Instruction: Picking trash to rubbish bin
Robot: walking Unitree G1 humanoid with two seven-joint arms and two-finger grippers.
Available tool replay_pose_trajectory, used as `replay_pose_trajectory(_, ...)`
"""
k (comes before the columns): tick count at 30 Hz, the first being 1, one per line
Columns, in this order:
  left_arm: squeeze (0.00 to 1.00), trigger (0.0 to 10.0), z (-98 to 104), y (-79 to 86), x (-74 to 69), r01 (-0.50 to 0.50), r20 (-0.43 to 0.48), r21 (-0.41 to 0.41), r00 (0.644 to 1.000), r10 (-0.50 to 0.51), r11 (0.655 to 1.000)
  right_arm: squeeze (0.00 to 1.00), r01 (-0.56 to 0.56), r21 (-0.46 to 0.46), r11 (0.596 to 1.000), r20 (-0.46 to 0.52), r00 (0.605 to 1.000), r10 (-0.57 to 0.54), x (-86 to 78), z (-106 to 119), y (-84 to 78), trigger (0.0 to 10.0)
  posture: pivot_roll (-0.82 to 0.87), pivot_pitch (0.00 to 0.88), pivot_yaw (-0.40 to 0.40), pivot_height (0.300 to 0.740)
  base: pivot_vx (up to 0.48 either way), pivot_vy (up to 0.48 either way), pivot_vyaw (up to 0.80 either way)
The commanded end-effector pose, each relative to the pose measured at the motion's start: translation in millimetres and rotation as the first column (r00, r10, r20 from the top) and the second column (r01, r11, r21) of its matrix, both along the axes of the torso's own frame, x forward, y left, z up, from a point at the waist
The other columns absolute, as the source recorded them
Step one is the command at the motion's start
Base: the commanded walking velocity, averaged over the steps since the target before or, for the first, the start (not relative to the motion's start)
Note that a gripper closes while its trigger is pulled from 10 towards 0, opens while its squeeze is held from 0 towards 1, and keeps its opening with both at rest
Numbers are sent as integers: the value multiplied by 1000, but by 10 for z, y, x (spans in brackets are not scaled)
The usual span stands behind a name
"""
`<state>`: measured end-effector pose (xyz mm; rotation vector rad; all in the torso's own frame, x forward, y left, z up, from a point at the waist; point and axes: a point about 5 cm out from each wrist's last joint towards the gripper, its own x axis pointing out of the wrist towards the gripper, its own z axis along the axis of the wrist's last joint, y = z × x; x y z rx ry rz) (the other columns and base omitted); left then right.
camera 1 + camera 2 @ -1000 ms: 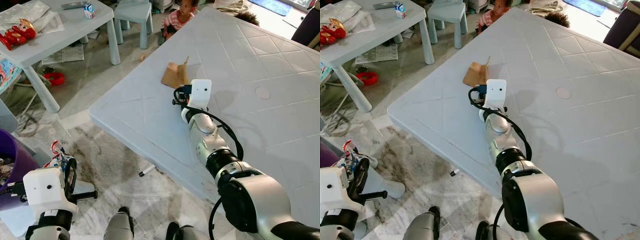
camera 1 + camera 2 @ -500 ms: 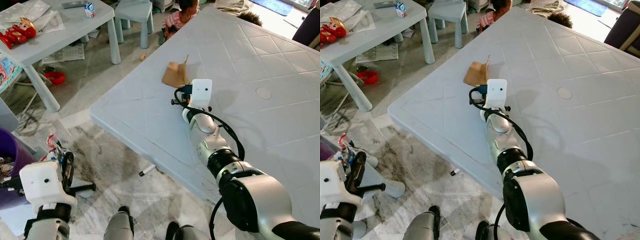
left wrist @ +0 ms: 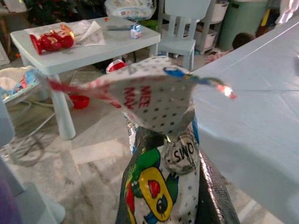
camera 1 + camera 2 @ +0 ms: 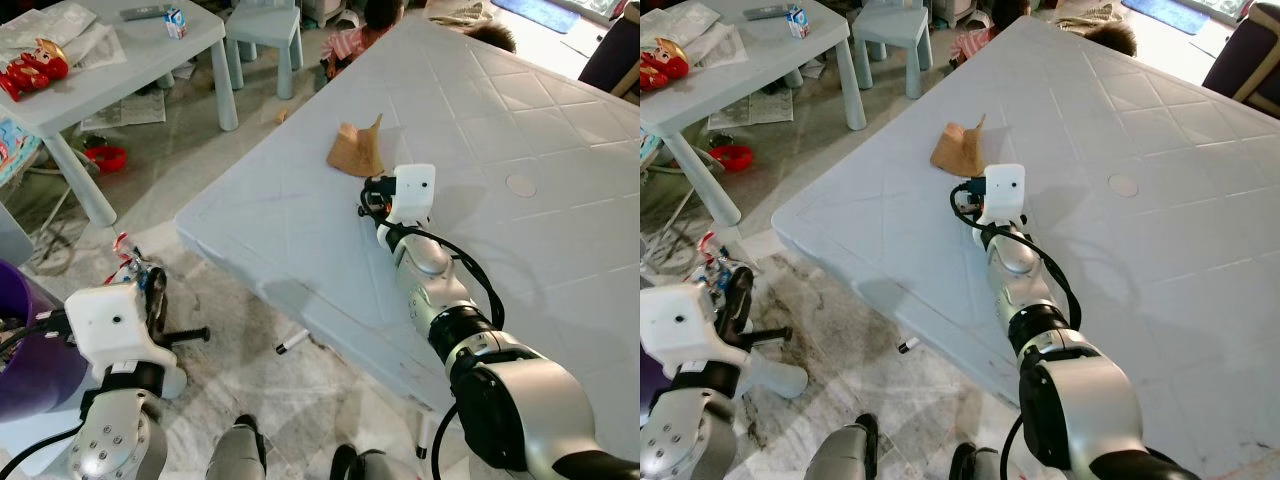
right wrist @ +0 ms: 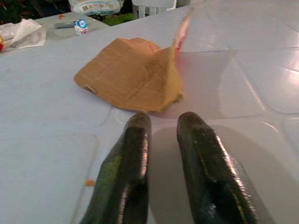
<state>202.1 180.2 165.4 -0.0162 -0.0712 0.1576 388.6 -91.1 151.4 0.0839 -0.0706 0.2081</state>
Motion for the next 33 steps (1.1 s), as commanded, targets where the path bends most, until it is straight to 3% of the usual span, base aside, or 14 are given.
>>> replay_pose_trajectory(1,0,0,-42,-13,7,4,-12,-3,1000,-4,1000,1000,17,2,1000,6,1000,-17,-6,-21,-101,10000,349,136,-134,740,0,0,0)
replay_pose_trajectory(14,0,0,17,-72,203,43,59,-26,997,-41,999,1000,-3,6,1000,63,998,3,-29,20,-212,10000,296,98,-134,740,0,0,0)
replay_pose_trajectory(23,0,0,106,-25,371,48,98,-14,994,-47,999,1000,-90,2,996,105,990,89,-63,66,-139,10000,266,82,-128,740,0,0,0)
replay_pose_trajectory(29,0,0,158,29,408,49,113,-3,992,-48,999,1000,-119,15,993,130,985,117,-68,127,-99,10000,263,82,-123,740,0,0,0)
replay_pose_trajectory(31,0,0,185,60,434,49,121,7,991,-50,999,643,-131,22,991,140,982,127,-67,163,-72,10000,263,83,-121,740,0,0,0)
replay_pose_trajectory(33,0,0,187,72,445,49,122,7,991,-50,999,565,-134,23,991,141,981,130,-70,167,-63,10000,263,86,-118,740,0,0,0)
